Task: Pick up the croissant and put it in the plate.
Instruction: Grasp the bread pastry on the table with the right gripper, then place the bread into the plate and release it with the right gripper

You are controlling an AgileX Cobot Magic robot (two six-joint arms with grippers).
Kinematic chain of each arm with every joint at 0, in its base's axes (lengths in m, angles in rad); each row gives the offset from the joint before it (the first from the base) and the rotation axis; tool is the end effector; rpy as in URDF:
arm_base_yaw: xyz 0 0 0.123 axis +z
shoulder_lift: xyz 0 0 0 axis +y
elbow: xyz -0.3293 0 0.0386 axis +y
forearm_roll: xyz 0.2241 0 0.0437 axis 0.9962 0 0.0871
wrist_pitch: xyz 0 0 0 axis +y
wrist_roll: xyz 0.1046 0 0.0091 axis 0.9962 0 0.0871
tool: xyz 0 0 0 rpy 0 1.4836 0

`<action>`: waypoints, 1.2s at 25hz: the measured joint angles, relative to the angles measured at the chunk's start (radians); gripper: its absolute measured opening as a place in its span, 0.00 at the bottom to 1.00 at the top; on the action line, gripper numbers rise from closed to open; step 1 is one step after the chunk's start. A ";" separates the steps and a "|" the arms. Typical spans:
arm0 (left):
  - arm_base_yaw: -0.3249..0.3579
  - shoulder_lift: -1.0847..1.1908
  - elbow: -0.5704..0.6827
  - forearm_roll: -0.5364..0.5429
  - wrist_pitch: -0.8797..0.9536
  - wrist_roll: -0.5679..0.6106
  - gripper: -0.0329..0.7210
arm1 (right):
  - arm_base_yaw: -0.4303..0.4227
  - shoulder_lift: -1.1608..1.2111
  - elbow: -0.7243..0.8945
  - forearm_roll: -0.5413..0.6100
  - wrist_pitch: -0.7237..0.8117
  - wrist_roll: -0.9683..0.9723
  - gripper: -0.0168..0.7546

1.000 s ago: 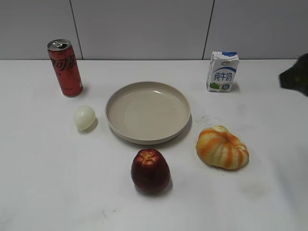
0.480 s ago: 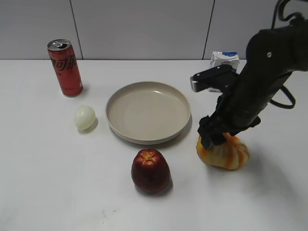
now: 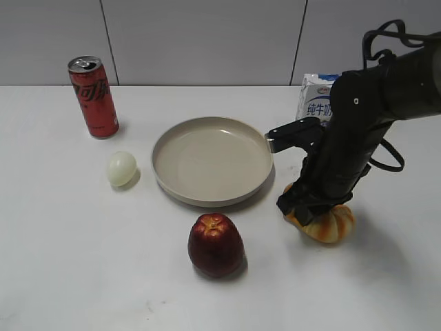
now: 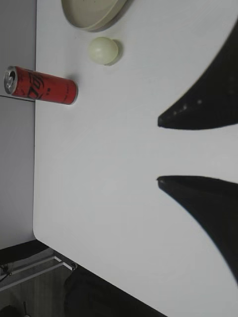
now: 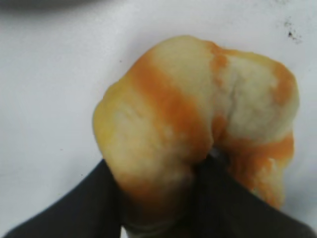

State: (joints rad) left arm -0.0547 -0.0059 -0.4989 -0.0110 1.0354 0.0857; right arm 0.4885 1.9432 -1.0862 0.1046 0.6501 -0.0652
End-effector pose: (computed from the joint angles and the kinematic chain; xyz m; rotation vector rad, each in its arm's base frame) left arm -0.0597 0.0023 0.2612 0.1416 2.0092 0.0066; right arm 0.3073 0.1708 0.1713 -0.7073 2.9207 0.1500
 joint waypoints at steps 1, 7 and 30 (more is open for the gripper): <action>0.000 0.000 0.000 0.000 0.000 0.000 0.36 | 0.000 -0.013 -0.013 -0.002 0.018 -0.002 0.29; 0.000 0.000 0.000 0.000 0.000 0.000 0.36 | 0.000 -0.079 -0.207 0.022 0.115 -0.029 0.29; 0.000 0.000 0.000 0.000 0.000 0.000 0.36 | 0.112 0.321 -0.693 0.145 0.196 -0.134 0.74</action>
State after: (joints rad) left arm -0.0547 -0.0059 -0.4989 -0.0110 1.0354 0.0857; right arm 0.6007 2.2640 -1.7795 0.2494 0.8466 -0.1988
